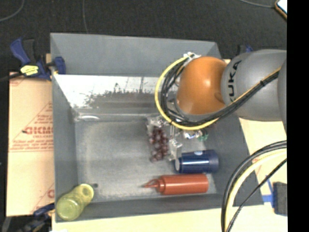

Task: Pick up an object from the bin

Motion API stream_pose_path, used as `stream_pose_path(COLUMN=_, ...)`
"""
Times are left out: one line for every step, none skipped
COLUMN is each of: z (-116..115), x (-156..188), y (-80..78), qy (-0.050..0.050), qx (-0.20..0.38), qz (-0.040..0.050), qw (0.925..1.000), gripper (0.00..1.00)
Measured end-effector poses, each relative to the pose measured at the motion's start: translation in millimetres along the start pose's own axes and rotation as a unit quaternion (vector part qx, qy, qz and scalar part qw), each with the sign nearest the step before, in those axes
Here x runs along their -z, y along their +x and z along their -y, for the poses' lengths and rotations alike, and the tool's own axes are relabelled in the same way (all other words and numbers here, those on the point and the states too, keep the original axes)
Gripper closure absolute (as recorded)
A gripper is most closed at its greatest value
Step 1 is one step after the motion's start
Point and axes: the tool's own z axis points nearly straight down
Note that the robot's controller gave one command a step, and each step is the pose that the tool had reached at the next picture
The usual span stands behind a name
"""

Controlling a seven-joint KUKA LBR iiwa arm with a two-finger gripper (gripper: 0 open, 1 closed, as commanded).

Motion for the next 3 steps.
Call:
stream_pose_path(z=7, x=-42, y=-41.1, qy=0.002, qx=0.066, qz=0.0041, qw=0.9978, gripper=0.00)
stream_pose_path(z=11, x=-41, y=-4.1, qy=0.000, qx=0.144, qz=0.0002, qw=0.9896, gripper=0.00)
stream_pose_path(z=7, x=-42, y=-37.4, qy=0.004, qx=0.084, qz=0.0082, qw=0.9964, gripper=0.00)
